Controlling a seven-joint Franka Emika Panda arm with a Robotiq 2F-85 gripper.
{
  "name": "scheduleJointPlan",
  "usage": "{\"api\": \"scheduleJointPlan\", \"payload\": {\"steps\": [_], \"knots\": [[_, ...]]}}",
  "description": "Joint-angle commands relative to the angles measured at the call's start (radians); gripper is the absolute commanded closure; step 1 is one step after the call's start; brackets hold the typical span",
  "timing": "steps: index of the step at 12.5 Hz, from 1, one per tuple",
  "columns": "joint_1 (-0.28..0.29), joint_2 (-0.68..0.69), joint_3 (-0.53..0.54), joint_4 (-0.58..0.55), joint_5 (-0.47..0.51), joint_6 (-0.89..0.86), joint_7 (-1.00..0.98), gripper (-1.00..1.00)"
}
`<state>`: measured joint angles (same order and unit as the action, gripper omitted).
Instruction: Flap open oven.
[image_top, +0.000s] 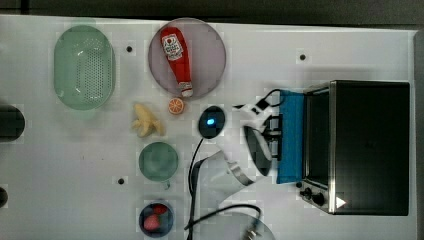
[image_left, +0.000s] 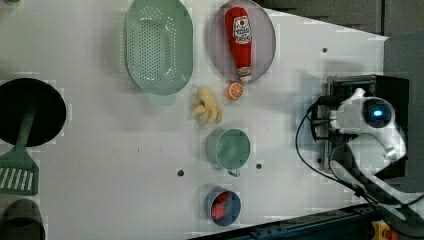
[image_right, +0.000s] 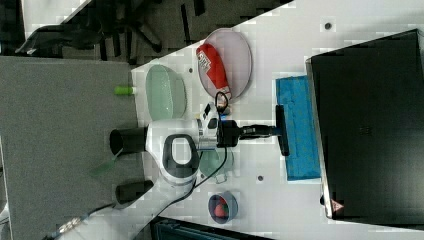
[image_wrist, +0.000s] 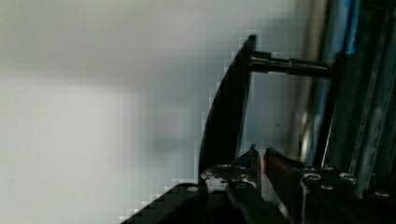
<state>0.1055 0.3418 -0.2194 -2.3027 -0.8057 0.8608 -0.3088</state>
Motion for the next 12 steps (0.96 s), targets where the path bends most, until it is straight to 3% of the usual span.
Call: {"api": "scheduleJointPlan", "payload": {"steps": [1, 4, 9, 10, 12], "knots": [[0.037, 0.056, 0.021, -0.003, -0.108, -0.007, 0.264, 0.65], [0.074, 0.144, 0.023, 0.028, -0.171, -0.012, 0.399, 0.65], [0.091, 0.169, 0.034, 0.102, -0.159, -0.004, 0.411, 0.65], [0.091, 0.151, 0.042, 0.123, -0.136, 0.011, 0.411, 0.65], [0.091, 0.089, 0.047, 0.167, 0.000, 0.013, 0.415, 0.65]]}}
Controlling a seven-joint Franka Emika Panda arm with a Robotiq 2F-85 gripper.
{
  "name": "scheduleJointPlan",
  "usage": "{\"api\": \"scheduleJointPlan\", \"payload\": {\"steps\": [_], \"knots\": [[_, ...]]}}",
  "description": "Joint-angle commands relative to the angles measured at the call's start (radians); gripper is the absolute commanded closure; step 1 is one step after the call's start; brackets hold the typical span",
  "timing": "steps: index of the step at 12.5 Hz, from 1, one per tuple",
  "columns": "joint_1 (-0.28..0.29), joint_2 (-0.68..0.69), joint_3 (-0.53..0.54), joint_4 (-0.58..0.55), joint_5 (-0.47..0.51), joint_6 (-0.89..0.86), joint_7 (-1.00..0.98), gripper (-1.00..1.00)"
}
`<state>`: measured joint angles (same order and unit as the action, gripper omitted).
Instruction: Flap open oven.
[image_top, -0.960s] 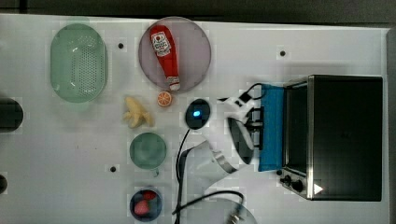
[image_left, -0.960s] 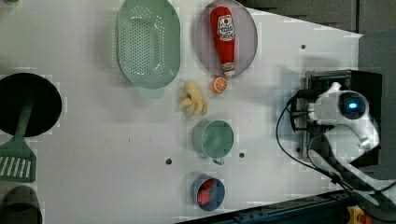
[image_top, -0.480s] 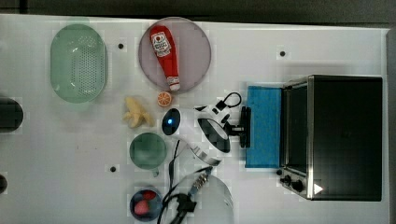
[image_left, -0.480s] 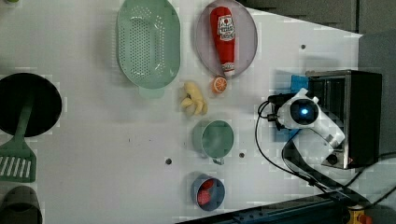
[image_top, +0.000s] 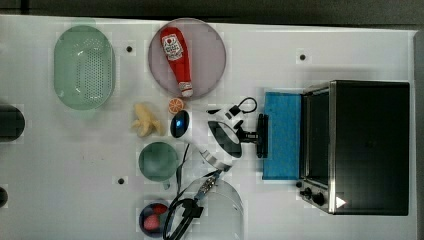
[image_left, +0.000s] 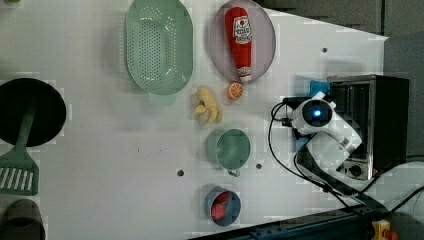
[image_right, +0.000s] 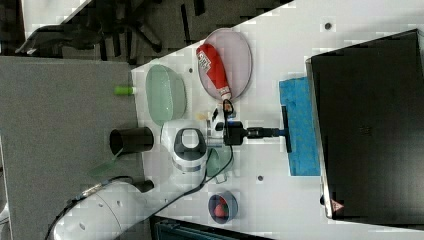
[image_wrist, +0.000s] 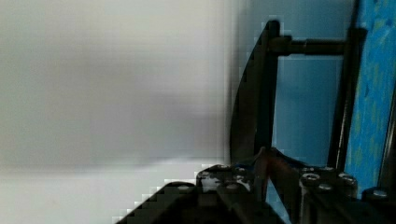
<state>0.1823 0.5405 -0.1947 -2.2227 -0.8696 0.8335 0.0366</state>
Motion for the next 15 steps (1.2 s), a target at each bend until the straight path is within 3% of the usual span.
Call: {"api": "scheduleJointPlan", "payload": {"steps": [1, 5, 9, 12, 15], "knots": [[0.014, -0.151, 0.022, 0.105, 0.160, 0.037, 0.070, 0.65], [0.013, -0.356, 0.020, 0.135, 0.526, -0.040, 0.070, 0.65], [0.002, -0.559, -0.015, 0.221, 0.802, -0.341, 0.070, 0.65], [0.001, -0.637, -0.046, 0.345, 0.819, -0.634, 0.069, 0.65], [0.001, -0.660, -0.048, 0.434, 0.827, -0.781, 0.070, 0.65]]}}
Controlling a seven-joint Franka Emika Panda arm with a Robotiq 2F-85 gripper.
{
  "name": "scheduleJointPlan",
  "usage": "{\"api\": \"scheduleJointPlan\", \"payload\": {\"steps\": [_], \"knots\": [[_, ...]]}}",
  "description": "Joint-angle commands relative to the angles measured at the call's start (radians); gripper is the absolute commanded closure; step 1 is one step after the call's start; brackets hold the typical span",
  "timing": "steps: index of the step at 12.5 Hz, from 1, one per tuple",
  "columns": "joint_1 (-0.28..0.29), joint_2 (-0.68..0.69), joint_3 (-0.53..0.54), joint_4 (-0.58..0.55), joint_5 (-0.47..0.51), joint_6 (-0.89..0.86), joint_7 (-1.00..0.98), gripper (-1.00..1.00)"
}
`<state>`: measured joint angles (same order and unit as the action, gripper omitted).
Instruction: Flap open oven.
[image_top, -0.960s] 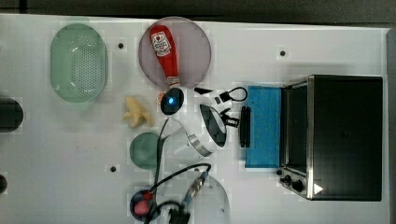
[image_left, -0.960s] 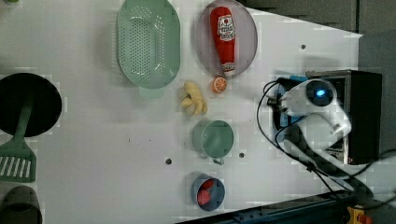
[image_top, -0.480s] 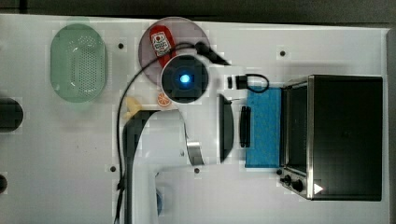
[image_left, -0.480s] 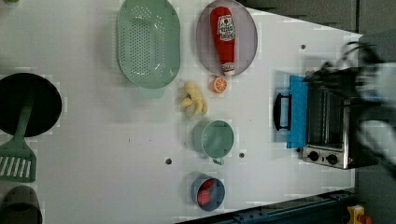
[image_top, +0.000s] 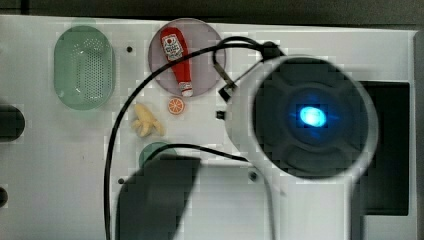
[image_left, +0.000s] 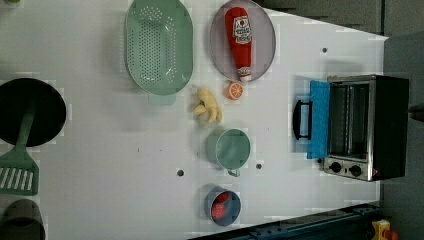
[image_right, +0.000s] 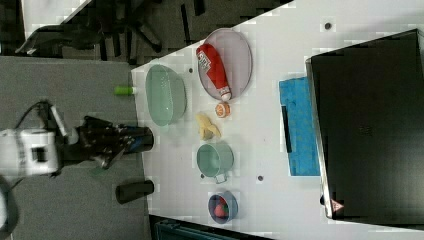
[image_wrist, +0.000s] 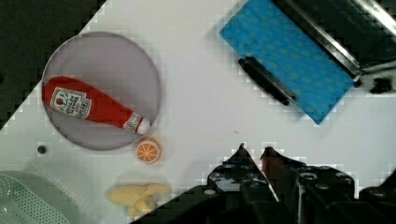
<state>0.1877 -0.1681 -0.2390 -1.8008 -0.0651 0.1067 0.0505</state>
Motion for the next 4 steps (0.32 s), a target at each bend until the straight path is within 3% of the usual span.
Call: {"api": "scheduleJointPlan", "payload": {"steps": [1, 4], "knots": [[-0.004, 0.048, -0.003, 0.022, 0.022, -0.054, 0.053, 0.65], [-0.001, 0.050, 0.010, 0.026, 0.022, -0.051, 0.043, 0.65]]}}
